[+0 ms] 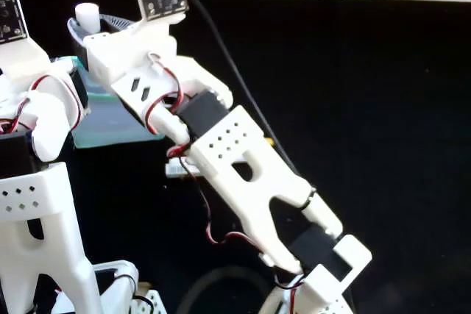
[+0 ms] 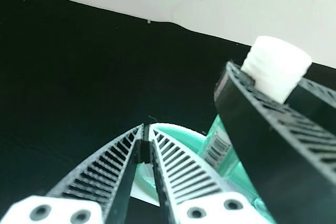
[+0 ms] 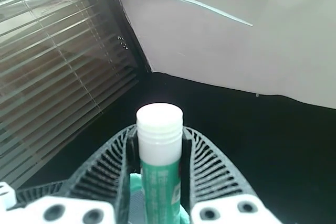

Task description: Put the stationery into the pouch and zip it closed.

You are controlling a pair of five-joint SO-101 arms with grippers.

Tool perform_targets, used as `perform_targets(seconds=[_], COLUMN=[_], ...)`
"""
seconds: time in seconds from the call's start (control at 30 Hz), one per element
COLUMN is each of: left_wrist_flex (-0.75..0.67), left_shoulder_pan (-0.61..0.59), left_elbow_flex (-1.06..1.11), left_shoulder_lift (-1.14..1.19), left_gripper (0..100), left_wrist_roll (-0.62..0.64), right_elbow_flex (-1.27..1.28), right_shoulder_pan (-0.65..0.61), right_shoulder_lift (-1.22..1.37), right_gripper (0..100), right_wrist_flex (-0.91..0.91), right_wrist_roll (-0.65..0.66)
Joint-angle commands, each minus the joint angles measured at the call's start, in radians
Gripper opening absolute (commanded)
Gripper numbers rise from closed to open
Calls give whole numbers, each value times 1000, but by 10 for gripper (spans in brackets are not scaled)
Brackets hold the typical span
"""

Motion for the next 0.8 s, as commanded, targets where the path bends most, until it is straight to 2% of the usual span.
perform_targets(seconds=[0.0, 0.23, 0.43, 0.6, 0.77], left_wrist_flex=[-2, -8, -28, -26, -26], left_shoulder_pan=[-1, -5, -61, -61, -61], left_elbow_flex=[58, 56, 56, 58, 59], left_shoulder_lift=[22, 22, 22, 22, 22], left_gripper=[7, 7, 7, 7, 7], left_wrist_roll=[-3, -2, 0, 0, 0], right_elbow_flex=[-25, 67, 64, 68, 73], right_shoulder_pan=[-10, -13, -44, -39, -54], right_shoulder_lift=[-13, -16, -16, -38, -142], right_gripper=[6, 6, 6, 14, 152], right_wrist_flex=[2, 5, 82, 111, 209], right_wrist_roll=[-5, -2, 0, 2, 104])
